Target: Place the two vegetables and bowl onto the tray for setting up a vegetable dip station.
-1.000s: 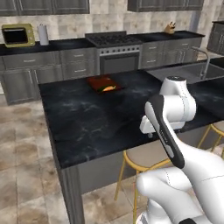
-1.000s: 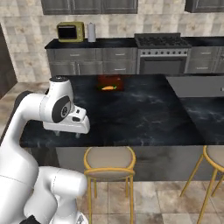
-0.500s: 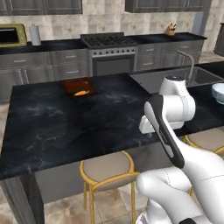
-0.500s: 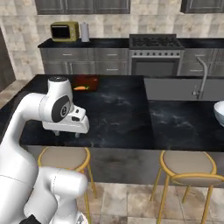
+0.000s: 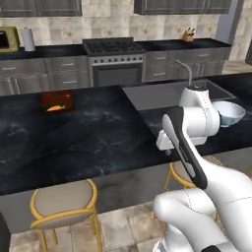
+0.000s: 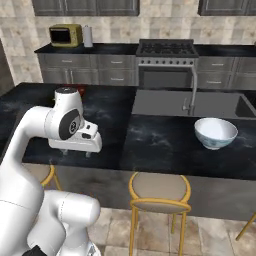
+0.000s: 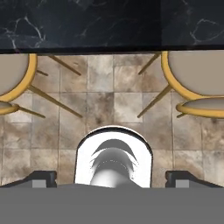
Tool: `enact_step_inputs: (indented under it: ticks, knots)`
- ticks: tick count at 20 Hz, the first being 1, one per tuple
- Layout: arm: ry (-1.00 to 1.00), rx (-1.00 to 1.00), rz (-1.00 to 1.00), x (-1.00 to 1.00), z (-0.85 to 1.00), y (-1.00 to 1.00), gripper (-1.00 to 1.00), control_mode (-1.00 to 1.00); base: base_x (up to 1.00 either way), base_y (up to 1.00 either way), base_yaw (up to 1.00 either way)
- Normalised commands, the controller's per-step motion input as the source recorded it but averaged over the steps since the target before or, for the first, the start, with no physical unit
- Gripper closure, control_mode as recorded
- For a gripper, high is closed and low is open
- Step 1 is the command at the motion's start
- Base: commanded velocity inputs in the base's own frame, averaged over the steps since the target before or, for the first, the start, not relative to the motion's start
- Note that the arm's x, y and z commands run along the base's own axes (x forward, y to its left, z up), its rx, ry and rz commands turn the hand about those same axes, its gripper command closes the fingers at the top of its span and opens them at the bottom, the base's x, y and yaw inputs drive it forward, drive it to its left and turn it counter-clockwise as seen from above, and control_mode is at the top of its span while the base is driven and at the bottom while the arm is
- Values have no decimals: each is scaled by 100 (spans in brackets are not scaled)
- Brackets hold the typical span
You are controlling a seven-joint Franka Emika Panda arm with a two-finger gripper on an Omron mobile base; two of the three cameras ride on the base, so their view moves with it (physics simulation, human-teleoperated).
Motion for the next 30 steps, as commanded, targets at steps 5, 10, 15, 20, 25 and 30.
enact_step_inputs:
  ticks: [5, 10, 15, 20, 25, 30]
  knots:
    - [0, 0, 0, 0, 0, 0, -100, 100, 0, -88, 14]
    - [0, 0, 0, 0, 0, 0, -100, 100, 7, -79, 16]
    - [0, 0, 0, 0, 0, 0, -100, 100, 12, -66, 16]
    - [0, 0, 0, 0, 0, 0, -100, 100, 17, -39, 4]
    - [0, 0, 0, 0, 0, 0, -100, 100, 16, -24, -9]
    - [0, 0, 0, 0, 0, 0, -100, 100, 25, -24, -19]
